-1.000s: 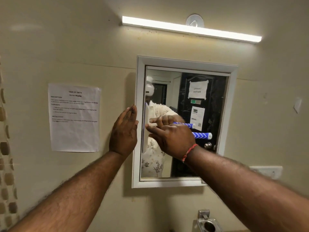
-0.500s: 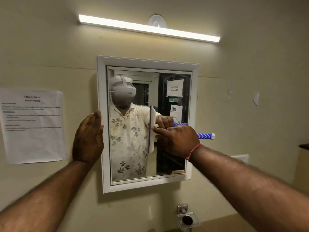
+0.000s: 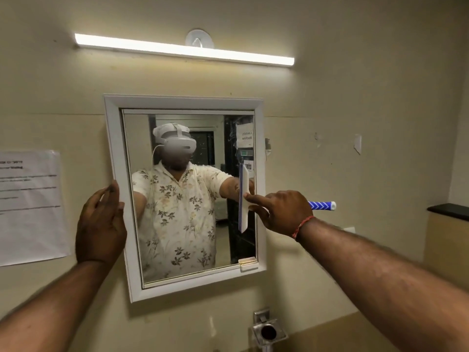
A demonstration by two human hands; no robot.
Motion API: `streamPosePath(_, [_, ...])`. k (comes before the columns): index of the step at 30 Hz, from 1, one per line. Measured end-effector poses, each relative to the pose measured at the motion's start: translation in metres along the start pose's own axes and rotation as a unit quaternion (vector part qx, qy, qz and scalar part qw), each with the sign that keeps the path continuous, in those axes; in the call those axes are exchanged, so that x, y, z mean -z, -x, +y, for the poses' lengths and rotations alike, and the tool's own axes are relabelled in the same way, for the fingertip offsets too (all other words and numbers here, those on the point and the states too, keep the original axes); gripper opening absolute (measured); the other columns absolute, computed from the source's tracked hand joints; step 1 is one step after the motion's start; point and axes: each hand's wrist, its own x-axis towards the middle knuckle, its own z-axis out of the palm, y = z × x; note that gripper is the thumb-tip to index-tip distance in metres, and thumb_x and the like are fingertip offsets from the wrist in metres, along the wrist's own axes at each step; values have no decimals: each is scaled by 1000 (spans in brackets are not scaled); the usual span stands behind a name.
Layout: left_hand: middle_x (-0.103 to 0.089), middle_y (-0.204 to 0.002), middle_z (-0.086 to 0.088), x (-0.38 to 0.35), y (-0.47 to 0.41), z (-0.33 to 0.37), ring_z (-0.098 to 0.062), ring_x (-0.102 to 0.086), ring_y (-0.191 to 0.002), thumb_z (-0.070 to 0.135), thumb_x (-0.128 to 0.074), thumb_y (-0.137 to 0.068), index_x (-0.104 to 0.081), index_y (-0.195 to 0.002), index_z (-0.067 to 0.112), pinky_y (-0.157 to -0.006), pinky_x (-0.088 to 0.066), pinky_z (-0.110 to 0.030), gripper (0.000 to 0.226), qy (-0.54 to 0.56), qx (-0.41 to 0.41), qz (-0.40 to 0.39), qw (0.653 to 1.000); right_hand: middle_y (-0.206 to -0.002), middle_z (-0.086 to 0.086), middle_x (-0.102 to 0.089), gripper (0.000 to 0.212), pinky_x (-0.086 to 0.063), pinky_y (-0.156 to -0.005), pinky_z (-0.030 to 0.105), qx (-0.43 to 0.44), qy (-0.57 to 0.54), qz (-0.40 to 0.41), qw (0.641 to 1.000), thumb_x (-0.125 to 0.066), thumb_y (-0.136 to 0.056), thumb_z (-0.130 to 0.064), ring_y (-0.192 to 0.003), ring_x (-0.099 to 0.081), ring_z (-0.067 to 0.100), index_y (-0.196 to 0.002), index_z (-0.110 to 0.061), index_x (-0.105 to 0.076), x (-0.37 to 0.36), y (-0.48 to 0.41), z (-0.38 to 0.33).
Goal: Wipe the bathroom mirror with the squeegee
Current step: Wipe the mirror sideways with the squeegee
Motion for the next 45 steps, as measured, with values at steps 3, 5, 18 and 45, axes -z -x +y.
streamPosePath(3, [-61,-156,-25,5,3,3,-42,-52,-150,6,-63,-110,-46,-169,16,-119,-49,-58,61,4,39,-21,999,-67,-7,-66,41,-43,-54,27,3,-1,-2,1000,-52,-109,-53,-51,-56,17,-149,-46,-53,-2,2,3])
streamPosePath(5, [-59,-158,-25,9,5,5,-42,-53,-150,10,-62,-112,-44,-170,20,-118,-50,-58,62,2,56,-33,998,-68,-6,-68,40,-41,-53,27,4,-4,-4,1000,-52,-109,-54,-52,-59,19,-148,-46,-56,-3,3,4])
streamPosePath(18, [-57,-160,-22,19,17,6,-41,-53,-149,17,-63,-112,-46,-170,27,-117,-52,-58,61,-1,79,-66,995,-74,-5,-73,45,-53,-58,31,-3,14,-26,1000,-45,-110,-60,-58,-65,21,-151,-48,-57,3,8,11])
streamPosePath(45, [-49,-173,-7,18,75,-44,-36,-44,-159,12,-67,-109,-30,-174,19,-130,-42,-50,75,49,-3,-160,986,-93,-1,-81,37,-55,-71,44,116,-179,39,976,-53,-112,-46,-85,-77,26,-144,-36,-68,-28,-26,-225])
